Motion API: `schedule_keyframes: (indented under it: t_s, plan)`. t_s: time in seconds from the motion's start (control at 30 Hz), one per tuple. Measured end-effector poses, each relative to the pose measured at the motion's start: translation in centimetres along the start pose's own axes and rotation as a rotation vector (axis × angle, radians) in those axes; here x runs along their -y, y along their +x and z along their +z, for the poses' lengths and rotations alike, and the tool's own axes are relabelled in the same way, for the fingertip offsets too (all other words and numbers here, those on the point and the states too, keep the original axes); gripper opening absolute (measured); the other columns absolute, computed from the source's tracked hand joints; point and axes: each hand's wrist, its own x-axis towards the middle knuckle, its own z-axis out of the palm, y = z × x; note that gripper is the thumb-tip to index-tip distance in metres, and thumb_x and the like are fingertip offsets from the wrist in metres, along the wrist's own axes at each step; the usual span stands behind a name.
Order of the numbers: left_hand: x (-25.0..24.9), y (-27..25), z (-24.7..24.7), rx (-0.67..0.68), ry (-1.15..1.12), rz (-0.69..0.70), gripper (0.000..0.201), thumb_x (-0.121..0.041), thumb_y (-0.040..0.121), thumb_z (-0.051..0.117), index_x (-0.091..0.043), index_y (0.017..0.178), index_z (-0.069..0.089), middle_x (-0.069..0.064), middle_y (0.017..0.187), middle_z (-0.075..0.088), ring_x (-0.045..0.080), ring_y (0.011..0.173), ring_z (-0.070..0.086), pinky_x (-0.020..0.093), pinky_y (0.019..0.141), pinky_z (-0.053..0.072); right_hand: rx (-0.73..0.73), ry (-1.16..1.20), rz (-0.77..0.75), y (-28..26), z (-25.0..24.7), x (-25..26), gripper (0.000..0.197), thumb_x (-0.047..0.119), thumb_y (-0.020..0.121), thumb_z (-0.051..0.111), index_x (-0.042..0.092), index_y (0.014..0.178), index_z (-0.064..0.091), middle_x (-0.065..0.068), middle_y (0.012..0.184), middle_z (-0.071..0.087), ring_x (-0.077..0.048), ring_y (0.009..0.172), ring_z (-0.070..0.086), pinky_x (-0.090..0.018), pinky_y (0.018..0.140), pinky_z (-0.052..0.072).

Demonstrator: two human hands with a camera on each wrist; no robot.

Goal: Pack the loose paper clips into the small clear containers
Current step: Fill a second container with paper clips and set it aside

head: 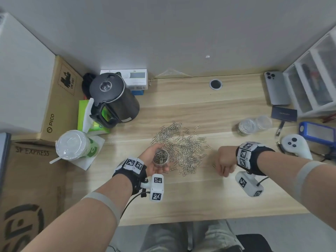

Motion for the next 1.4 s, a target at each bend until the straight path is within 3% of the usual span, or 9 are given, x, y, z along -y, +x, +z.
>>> schedule_keyframes:
  t_s: [0.23,0.33,0.43,0.57,0.7,0.83,1.07,1.17,1.4]
  plan:
    - [0.9,0.5,0.4,-0.005,0.021,-0.015,0.059,-0.047,0.095,0.055,-0.023,0.147,0.040,0.020,0.087,0.073,0.032,0.071,0.069,0.029,0.054,0.053,-0.006,0.452,-0.284,1.1,1.0,3.0,0.029,-0.010,0.088,0.048,0.006,0.078,0.069,-0.008,0.078,0.074,-0.022,0.075,0.072,-0.030,0.061,0.056]
    - [1.0,0.8,0.9,-0.003,0.002,-0.024,0.055,-0.048,0.094,0.056,-0.022,0.142,0.044,0.021,0.088,0.073,0.032,0.072,0.069,0.031,0.056,0.054,-0.247,0.540,-0.428,1.1,1.2,4.6,0.026,-0.010,0.082,0.053,0.011,0.076,0.066,-0.009,0.078,0.070,-0.019,0.071,0.066,-0.030,0.066,0.058]
    - [1.0,1.0,1.2,-0.003,0.004,-0.023,0.054,-0.049,0.093,0.056,-0.020,0.138,0.049,0.019,0.082,0.074,0.030,0.068,0.070,0.031,0.057,0.055,-0.457,0.361,-0.433,1.3,1.2,4.3,0.027,0.012,0.071,0.073,0.025,0.092,0.061,0.001,0.098,0.064,-0.013,0.084,0.060,-0.036,0.084,0.056]
    - [0.8,1.1,1.3,-0.012,-0.004,-0.042,0.056,-0.051,0.090,0.059,-0.024,0.138,0.046,0.022,0.090,0.074,0.032,0.074,0.070,0.031,0.058,0.055,-0.514,-0.113,-0.337,0.9,1.7,3.8,0.126,0.050,0.040,0.087,0.037,0.146,0.019,0.001,0.138,0.027,-0.020,0.124,0.034,-0.038,0.098,0.048]
    - [1.1,1.5,1.7,0.007,-0.011,-0.050,0.060,-0.053,0.088,0.058,-0.020,0.138,0.049,0.019,0.088,0.076,0.029,0.070,0.071,0.032,0.064,0.055,-0.515,-0.332,-0.339,1.2,3.1,5.3,0.151,0.064,0.029,0.087,0.035,0.149,-0.001,-0.001,0.145,0.016,-0.028,0.130,0.025,-0.044,0.102,0.046]
    - [1.0,1.8,3.0,0.061,-0.005,-0.041,0.060,-0.055,0.088,0.058,-0.012,0.131,0.060,0.017,0.085,0.074,0.029,0.067,0.070,0.031,0.065,0.059,-0.541,-0.359,-0.364,2.1,4.5,6.8,0.136,0.065,0.037,0.086,0.038,0.147,0.012,-0.003,0.142,0.019,-0.028,0.130,0.024,-0.049,0.097,0.048]
    - [1.1,2.0,4.5,0.188,0.036,-0.016,0.052,-0.057,0.095,0.045,-0.011,0.095,0.068,0.012,0.078,0.070,0.025,0.064,0.064,0.030,0.066,0.047,-0.588,-0.093,-0.485,2.8,4.9,6.6,0.064,0.027,0.067,0.077,0.033,0.126,0.051,0.001,0.125,0.036,-0.022,0.115,0.035,-0.042,0.095,0.046]
    - [1.2,2.1,4.9,0.214,0.042,-0.014,0.053,-0.057,0.096,0.044,-0.011,0.091,0.069,0.012,0.078,0.069,0.024,0.062,0.064,0.029,0.063,0.048,-0.579,-0.023,-0.516,2.7,4.9,6.8,0.048,0.011,0.072,0.070,0.024,0.117,0.060,0.001,0.123,0.041,-0.023,0.112,0.037,-0.039,0.096,0.042]
    - [0.7,1.5,5.0,0.187,0.056,-0.008,0.054,-0.059,0.096,0.045,-0.011,0.103,0.067,0.011,0.081,0.070,0.024,0.064,0.065,0.031,0.063,0.048,-0.601,0.044,-0.584,2.7,5.2,6.7,0.037,0.004,0.076,0.062,0.013,0.111,0.068,-0.004,0.114,0.057,-0.026,0.111,0.046,-0.035,0.096,0.039]
